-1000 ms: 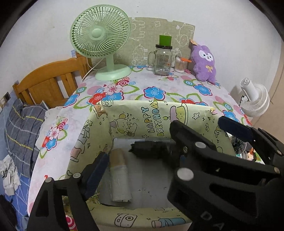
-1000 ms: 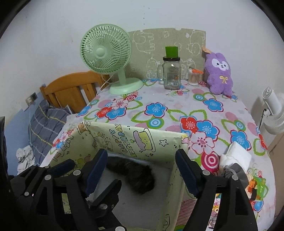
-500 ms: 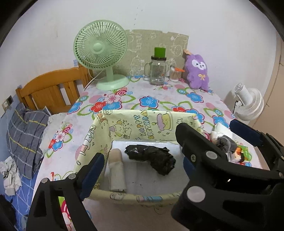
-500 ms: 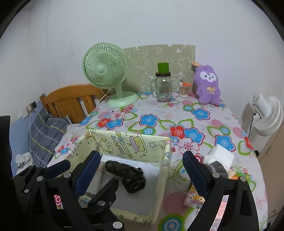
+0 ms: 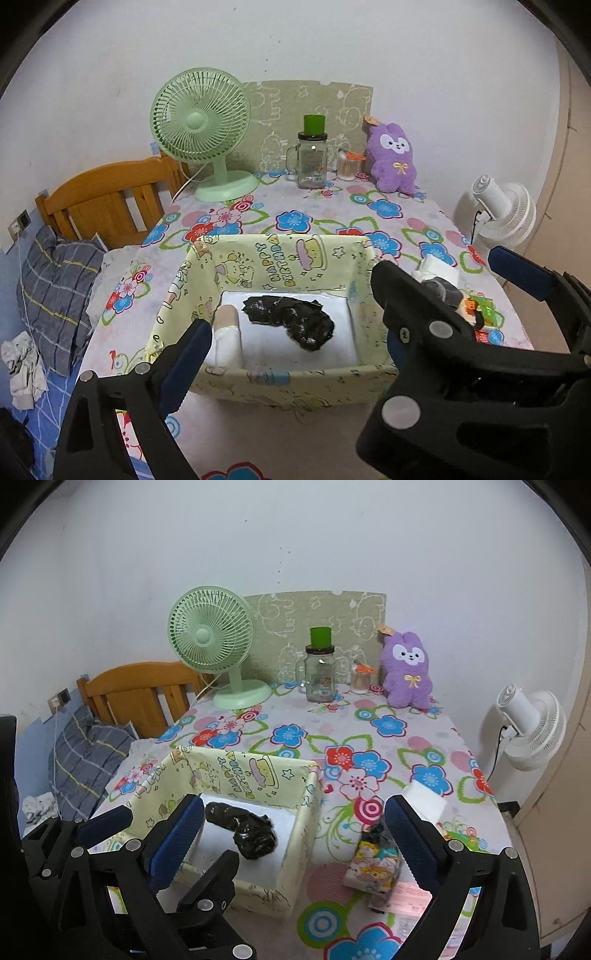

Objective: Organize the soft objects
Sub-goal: 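Withdraw both tools from the box back toward the remaining items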

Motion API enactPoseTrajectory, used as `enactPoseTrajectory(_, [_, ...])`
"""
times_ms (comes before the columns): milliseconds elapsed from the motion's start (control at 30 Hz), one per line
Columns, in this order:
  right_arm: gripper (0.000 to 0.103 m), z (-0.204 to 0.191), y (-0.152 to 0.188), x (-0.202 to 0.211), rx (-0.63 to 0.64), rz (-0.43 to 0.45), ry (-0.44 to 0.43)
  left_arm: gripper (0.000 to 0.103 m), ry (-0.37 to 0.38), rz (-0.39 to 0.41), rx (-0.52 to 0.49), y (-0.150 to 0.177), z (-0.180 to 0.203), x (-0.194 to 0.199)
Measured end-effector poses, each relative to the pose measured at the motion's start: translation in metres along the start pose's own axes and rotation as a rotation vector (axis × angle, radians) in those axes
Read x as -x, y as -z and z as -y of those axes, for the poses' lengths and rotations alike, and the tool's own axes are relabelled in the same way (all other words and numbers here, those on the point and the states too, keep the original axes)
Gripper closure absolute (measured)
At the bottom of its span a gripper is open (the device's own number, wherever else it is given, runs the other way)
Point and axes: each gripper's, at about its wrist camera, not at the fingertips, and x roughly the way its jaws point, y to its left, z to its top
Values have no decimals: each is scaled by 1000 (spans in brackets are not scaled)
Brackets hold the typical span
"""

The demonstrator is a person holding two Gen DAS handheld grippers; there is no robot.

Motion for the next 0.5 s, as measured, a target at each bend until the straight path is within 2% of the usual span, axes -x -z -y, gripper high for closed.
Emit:
enactPoseTrajectory(33, [3,2,1,3,-1,0,-3,0,2,7,-3,1,3,3])
enactPoseTrajectory(300, [3,14,10,22,8,-10,4,0,30,27,-30,8,19,15])
enactPoseTrajectory(500, [3,23,18,36,19,15,17,0,44,39,-43,17,35,22])
